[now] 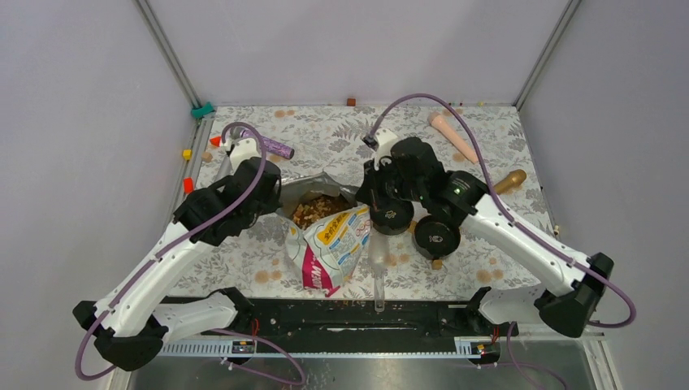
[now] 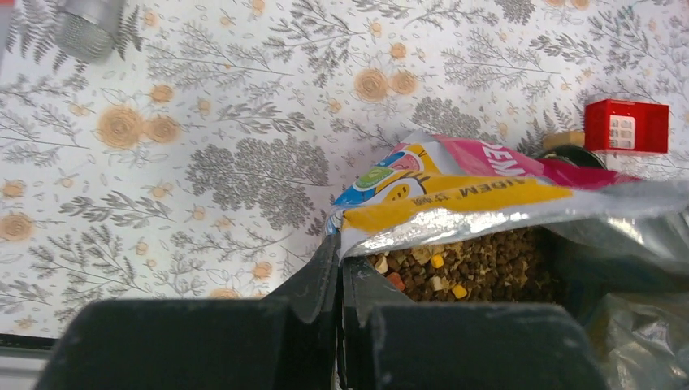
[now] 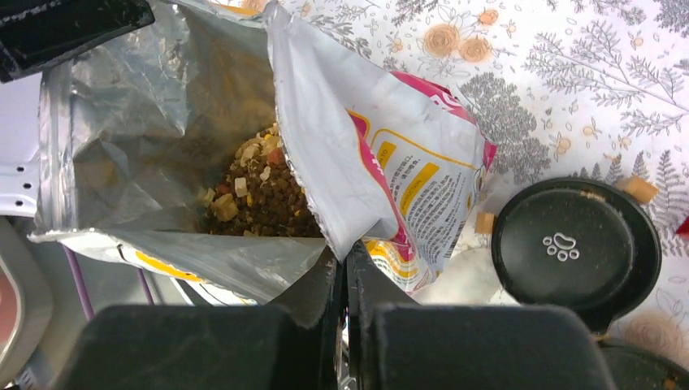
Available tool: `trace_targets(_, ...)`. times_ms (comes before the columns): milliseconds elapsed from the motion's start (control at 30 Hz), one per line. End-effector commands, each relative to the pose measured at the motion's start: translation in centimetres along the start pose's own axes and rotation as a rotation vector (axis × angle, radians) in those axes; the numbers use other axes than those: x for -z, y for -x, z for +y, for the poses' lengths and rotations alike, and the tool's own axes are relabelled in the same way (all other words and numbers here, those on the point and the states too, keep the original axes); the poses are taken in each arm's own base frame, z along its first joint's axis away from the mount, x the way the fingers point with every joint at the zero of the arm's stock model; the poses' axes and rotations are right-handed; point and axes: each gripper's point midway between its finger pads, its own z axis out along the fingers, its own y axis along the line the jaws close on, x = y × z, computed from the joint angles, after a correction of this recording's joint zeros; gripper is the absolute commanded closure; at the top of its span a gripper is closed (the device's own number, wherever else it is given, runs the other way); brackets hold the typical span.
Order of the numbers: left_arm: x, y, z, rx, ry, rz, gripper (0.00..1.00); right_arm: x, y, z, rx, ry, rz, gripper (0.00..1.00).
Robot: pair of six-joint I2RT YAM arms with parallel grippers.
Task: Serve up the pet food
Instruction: Open the pet food bag at the center of the board.
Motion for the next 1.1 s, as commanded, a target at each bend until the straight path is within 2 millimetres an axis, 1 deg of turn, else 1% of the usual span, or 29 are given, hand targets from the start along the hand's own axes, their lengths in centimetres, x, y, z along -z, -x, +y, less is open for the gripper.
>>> trace_targets(0,2.3,7.1,0.7,0.079,-0.006,-0.241,1.0,0.8,10.3,2.7,0.085,0.08,-0.293,1.0)
trace_targets(67,2.8,7.5,0.9,0.084,-0.016,-0.252,1.0,0.3,11.2,2.5,0.085,0.059,-0.299,1.0)
trace_targets(200,3.1,7.6,1.0,0.083,-0.029,-0.249,1.0,-0.1,11.9,2.5,0.084,0.057,-0.32,1.0)
trace_targets(267,2.5,6.9,0.4,0.071,-0.045,-0.214,1.0,-0.1,12.0,2.6,0.08,0.06,-0.32,1.0)
trace_targets(300,2.2,6.3,0.1,0.067,-0.057,-0.189,0.99,-0.2,11.8,2.6,0.078,0.061,-0.314,1.0)
trace_targets(333,1.8,5.6,-0.3,0.06,-0.069,-0.16,0.94,-0.4,11.4,2.6,0.072,0.064,-0.298,1.0)
trace_targets(367,1.4,4.9,-0.7,0.052,-0.084,-0.132,0.92,-0.6,10.9,2.5,0.068,0.066,-0.279,0.96)
trace_targets(400,1.1,4.2,-0.9,0.046,-0.096,-0.106,0.9,-0.8,10.2,2.5,0.061,0.069,-0.255,0.88)
trace_targets(467,0.7,3.1,-1.2,0.034,-0.113,-0.069,0.8,-0.9,8.7,2.2,0.052,0.068,-0.215,0.73)
trace_targets(533,0.7,2.5,-1.5,0.024,-0.14,-0.045,0.62,-0.6,7.4,1.8,0.044,0.062,-0.193,0.57)
trace_targets(567,0.9,2.4,-1.7,0.018,-0.155,-0.037,0.49,-0.5,6.5,1.5,0.041,0.056,-0.179,0.49)
trace_targets(633,1.4,2.2,-2.1,0.013,-0.19,-0.029,0.27,0.3,5.2,1.1,0.024,0.043,-0.163,0.27)
trace_targets(667,1.7,2.3,-2.3,0.016,-0.207,-0.029,0.18,0.5,4.3,0.9,0.012,0.038,-0.148,0.13)
trace_targets(700,1.9,2.3,-2.4,0.018,-0.224,-0.029,0.09,1.0,3.4,0.6,-0.005,0.032,-0.14,0.05)
trace_targets(733,2.3,2.3,-2.6,0.021,-0.242,-0.031,0.03,1.3,2.2,0.3,-0.027,0.027,-0.127,0.01)
trace_targets(767,2.7,2.5,-2.7,0.026,-0.26,-0.036,0.01,1.6,1.4,0.2,-0.044,0.026,-0.127,0.01)
trace_targets(833,3.5,2.9,-2.8,0.036,-0.287,-0.056,0.01,2.4,-0.3,-0.5,-0.085,0.007,-0.131,0.0)
trace_targets(933,4.6,3.5,-2.6,0.046,-0.318,-0.085,0.01,3.7,-1.9,-1.3,-0.142,-0.021,-0.156,0.0)
trace_targets(1000,5.2,3.6,-2.4,0.054,-0.337,-0.097,0.01,4.6,-2.7,-1.4,-0.169,-0.016,-0.173,0.0)
trace_targets(1067,5.7,3.2,-2.3,0.06,-0.362,-0.093,0.01,4.9,-4.3,-1.8,-0.187,-0.027,-0.14,0.01)
